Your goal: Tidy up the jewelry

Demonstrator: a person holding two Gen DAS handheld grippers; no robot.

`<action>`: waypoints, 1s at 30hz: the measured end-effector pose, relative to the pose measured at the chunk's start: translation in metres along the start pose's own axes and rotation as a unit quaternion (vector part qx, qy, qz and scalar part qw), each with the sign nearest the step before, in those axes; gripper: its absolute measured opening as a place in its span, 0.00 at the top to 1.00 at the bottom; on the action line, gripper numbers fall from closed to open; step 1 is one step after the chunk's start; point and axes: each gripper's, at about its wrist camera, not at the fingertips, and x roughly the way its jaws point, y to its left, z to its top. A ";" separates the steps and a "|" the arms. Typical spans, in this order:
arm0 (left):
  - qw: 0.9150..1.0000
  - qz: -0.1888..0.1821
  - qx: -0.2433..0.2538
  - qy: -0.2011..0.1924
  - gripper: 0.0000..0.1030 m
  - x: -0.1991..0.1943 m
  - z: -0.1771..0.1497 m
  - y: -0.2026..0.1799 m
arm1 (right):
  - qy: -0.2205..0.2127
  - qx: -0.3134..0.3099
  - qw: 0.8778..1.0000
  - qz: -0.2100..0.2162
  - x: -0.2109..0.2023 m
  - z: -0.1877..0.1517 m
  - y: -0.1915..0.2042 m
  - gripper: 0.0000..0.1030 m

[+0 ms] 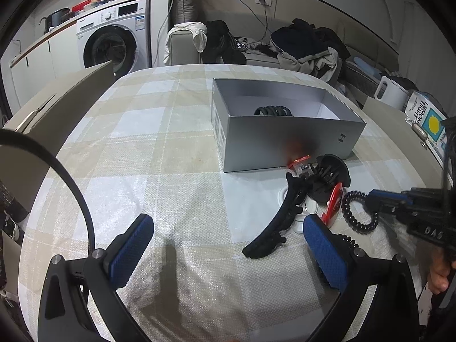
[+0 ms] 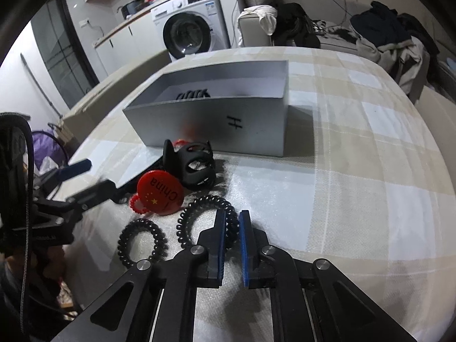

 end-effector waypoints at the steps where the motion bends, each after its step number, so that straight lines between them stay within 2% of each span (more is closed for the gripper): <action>1: 1.000 0.000 0.004 -0.001 0.01 0.000 0.001 -0.002 | -0.005 0.004 1.000 0.002 -0.003 0.000 -0.002 0.92; 4: 1.000 -0.003 0.017 -0.003 0.02 0.001 0.003 -0.006 | -0.016 0.016 1.000 0.006 -0.012 0.001 -0.008 0.92; 6: 1.000 -0.014 0.024 -0.002 0.16 0.002 0.004 -0.009 | -0.017 0.021 1.000 0.008 -0.015 0.001 -0.011 0.92; 8: 0.999 -0.029 0.030 0.015 0.43 0.008 0.006 -0.011 | -0.021 0.026 0.999 0.008 -0.018 0.000 -0.014 0.92; 10: 0.998 -0.043 0.035 0.029 0.54 0.012 0.005 -0.013 | -0.022 0.027 0.999 0.007 -0.020 0.000 -0.015 0.92; 15: 0.996 -0.062 0.045 0.045 0.54 0.014 0.004 -0.016 | -0.025 0.029 0.999 0.009 -0.025 0.000 -0.017 0.92; 16: 0.996 -0.064 0.048 0.045 0.60 0.014 0.004 -0.017 | -0.025 0.029 0.999 0.009 -0.025 -0.001 -0.017 0.92; 17: 0.995 -0.068 0.052 0.046 0.76 0.014 0.004 -0.018 | -0.026 0.029 0.999 0.009 -0.025 0.000 -0.017 0.92; 19: 0.994 -0.076 0.061 0.047 0.88 0.013 0.004 -0.022 | -0.027 0.029 0.999 0.012 -0.025 0.001 -0.017 0.92; 23: 0.993 -0.097 0.064 0.031 0.89 0.004 0.004 -0.024 | -0.030 0.034 0.999 0.018 -0.027 0.002 -0.017 0.92; 30: 0.995 -0.094 0.033 -0.033 0.89 -0.027 0.010 -0.015 | -0.073 0.045 0.996 0.038 -0.041 0.015 -0.016 0.92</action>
